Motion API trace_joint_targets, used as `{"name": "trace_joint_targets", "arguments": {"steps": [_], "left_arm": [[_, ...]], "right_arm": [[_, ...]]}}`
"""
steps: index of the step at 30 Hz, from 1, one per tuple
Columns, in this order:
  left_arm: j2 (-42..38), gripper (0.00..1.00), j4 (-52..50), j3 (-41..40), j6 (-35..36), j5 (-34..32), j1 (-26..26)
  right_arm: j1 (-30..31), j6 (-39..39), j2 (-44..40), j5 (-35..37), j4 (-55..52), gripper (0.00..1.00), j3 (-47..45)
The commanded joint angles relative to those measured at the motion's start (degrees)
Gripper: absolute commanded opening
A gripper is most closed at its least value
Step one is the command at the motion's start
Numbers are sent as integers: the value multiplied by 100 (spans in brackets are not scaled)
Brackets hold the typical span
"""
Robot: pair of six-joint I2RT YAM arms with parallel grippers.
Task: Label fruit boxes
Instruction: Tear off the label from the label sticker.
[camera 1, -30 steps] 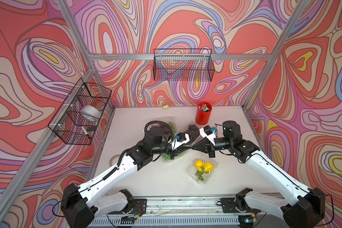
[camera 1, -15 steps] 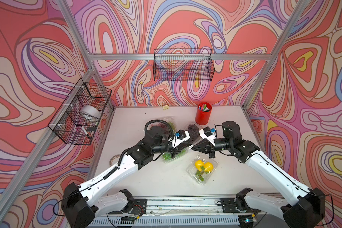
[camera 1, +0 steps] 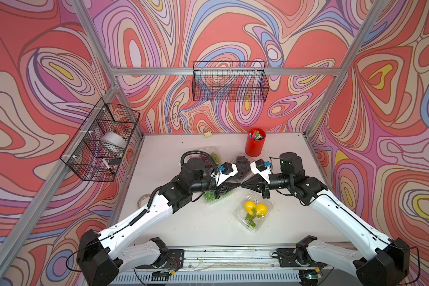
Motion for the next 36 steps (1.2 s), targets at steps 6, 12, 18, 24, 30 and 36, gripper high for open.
{"name": "trace_joint_targets", "arguments": {"steps": [6, 12, 18, 24, 30, 36], "left_arm": [[146, 30, -370, 214, 190, 247, -18], [233, 23, -310, 290, 105, 272, -15], [175, 30, -49, 199, -61, 351, -17], [177, 24, -32, 172, -105, 335, -14], [180, 17, -30, 195, -130, 299, -12], [154, 23, 11, 182, -199, 273, -16]], "right_arm": [[14, 0, -213, -17, 242, 0, -31], [15, -25, -240, -53, 245, 0, -80], [19, -100, -231, -15, 123, 0, -70], [15, -118, -206, -33, 103, 0, -67], [19, -131, -196, -51, 81, 0, -65], [18, -175, -196, -43, -12, 0, -58]]}}
